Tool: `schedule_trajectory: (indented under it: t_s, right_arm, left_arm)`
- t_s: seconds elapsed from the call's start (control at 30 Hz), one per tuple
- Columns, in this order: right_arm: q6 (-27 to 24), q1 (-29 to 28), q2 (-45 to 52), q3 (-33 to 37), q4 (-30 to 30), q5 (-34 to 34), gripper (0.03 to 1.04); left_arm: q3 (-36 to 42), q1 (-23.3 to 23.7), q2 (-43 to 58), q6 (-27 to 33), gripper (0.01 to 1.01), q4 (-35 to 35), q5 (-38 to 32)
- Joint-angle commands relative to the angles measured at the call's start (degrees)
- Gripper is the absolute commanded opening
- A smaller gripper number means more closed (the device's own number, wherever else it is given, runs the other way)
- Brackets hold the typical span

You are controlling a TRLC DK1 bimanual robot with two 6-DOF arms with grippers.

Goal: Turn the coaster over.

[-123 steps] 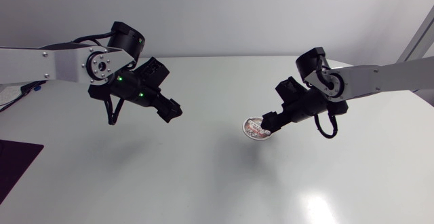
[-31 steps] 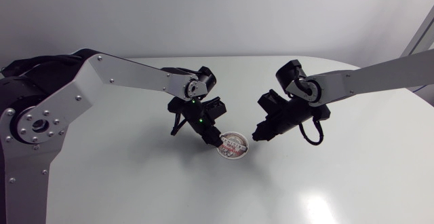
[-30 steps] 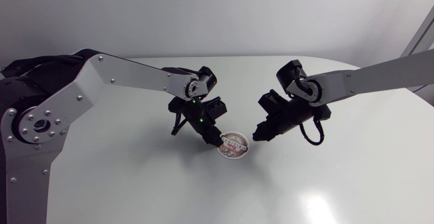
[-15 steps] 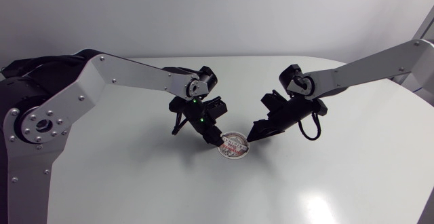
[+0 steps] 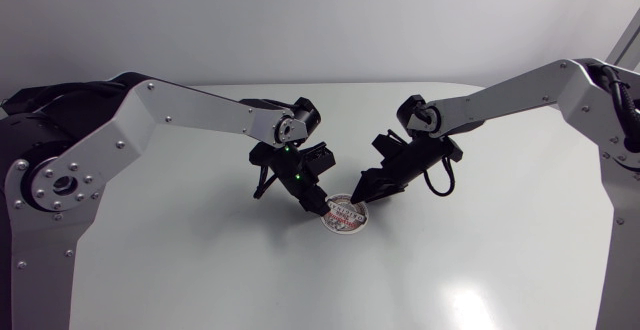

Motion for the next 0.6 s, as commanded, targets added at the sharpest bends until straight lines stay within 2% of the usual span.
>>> schedule_trajectory:
  t_s: [0.0,0.33,0.57]
  right_arm:
    - [1.4,1.6,2.4,-0.3,-2.0,-0.2,0.74]
    - [1.6,3.1,1.6,0.2,-4.5,-3.3,0.72]
    - [2.6,3.6,0.7,0.0,-4.6,-3.9,0.52]
  left_arm:
    - [1.0,-0.4,2.8,0.0,0.159,-1.2,0.1]
    - [0.9,-0.5,2.9,0.0,0.159,-1.2,0.0]
    - [0.8,-0.6,2.9,0.0,0.159,-1.2,0.0]
